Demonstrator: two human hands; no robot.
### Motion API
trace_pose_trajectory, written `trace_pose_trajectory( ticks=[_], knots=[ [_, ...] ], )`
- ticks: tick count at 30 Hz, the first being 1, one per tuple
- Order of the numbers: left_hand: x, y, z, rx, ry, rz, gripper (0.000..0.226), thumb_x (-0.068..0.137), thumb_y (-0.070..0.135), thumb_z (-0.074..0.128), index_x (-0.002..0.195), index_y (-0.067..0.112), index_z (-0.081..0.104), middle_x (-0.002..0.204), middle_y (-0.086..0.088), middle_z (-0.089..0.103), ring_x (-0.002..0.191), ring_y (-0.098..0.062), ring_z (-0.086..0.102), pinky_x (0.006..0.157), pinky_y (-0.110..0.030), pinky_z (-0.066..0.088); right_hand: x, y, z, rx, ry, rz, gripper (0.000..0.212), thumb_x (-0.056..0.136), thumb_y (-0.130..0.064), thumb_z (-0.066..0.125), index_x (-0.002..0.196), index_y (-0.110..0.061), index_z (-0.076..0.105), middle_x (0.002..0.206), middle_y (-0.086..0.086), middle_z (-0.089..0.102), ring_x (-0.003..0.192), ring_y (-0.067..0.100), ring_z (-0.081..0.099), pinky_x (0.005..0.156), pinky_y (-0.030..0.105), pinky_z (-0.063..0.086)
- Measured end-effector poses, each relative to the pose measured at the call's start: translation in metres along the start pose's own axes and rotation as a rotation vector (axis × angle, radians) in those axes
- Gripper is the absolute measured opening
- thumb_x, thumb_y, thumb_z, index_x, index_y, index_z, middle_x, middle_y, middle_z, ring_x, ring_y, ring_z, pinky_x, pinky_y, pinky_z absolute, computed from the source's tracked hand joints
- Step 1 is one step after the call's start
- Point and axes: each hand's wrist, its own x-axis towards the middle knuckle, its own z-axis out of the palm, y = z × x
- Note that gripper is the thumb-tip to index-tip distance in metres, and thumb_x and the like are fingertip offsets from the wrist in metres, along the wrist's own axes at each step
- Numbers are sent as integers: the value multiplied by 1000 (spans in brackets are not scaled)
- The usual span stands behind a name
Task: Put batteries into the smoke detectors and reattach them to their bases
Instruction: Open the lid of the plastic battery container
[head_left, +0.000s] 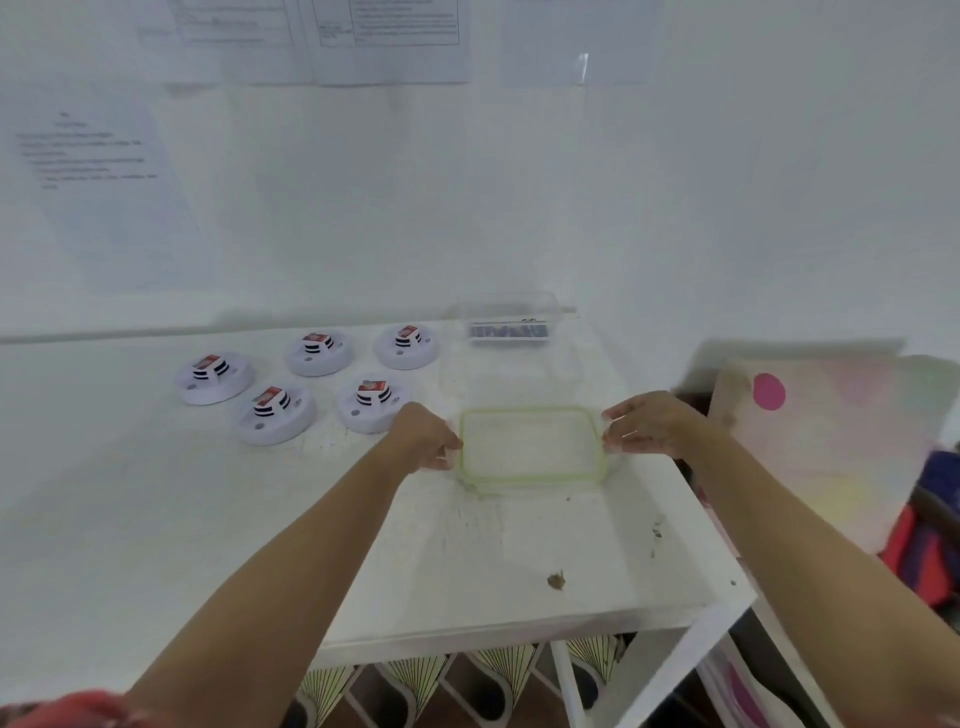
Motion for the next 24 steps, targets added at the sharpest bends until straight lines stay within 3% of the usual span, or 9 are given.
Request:
trace_pose_trajectory(
  ticks=[4, 7, 10, 16, 20, 24],
  knots=[
    [0, -3, 9, 38, 62, -8, 27, 76, -16, 66, 64, 4, 50, 70, -10, 49, 65, -20, 50, 49, -28, 50, 14, 10, 5, -121, 136, -45, 38, 68, 21, 65, 105, 15, 61, 66, 13, 58, 56, 20, 57, 41, 18, 52],
    [0, -2, 9, 61, 74, -22, 30, 76, -14, 66, 63, 6, 49, 70, -8, 49, 65, -21, 50, 55, -28, 46, 21, 10, 7, -261, 155, -84, 35, 66, 15, 69, 100, 9, 64, 65, 10, 54, 57, 21, 52, 49, 26, 50],
    [3, -1, 8, 99, 94, -30, 30, 78, -12, 66, 63, 7, 49, 69, -9, 50, 58, -18, 48, 48, -25, 45, 25, 9, 8, -280, 118, -66, 34, 67, 14, 69, 99, 4, 64, 77, 14, 55, 69, 28, 56, 57, 30, 51],
    [12, 4, 11, 62, 148, -27, 29, 78, -14, 64, 64, 6, 49, 71, -9, 49, 61, -18, 47, 46, -24, 45, 38, 5, 8, -226, 124, -65, 27, 70, 20, 64, 88, 1, 59, 68, 13, 54, 57, 25, 55, 54, 31, 52],
    [18, 9, 12, 45, 143, -38, 27, 78, -14, 64, 66, 5, 50, 71, -10, 49, 61, -19, 48, 52, -26, 45, 47, 3, 4, -215, 130, -62, 25, 69, 20, 64, 71, -3, 56, 69, 13, 55, 58, 26, 56, 56, 33, 53],
    [23, 12, 14, 59, 146, -38, 26, 79, -13, 64, 66, 5, 50, 72, -10, 50, 62, -19, 48, 51, -25, 44, 54, 0, 2, -196, 128, -55, 27, 67, 22, 64, 68, -4, 56, 69, 15, 55, 59, 28, 57, 58, 35, 53]
  ],
)
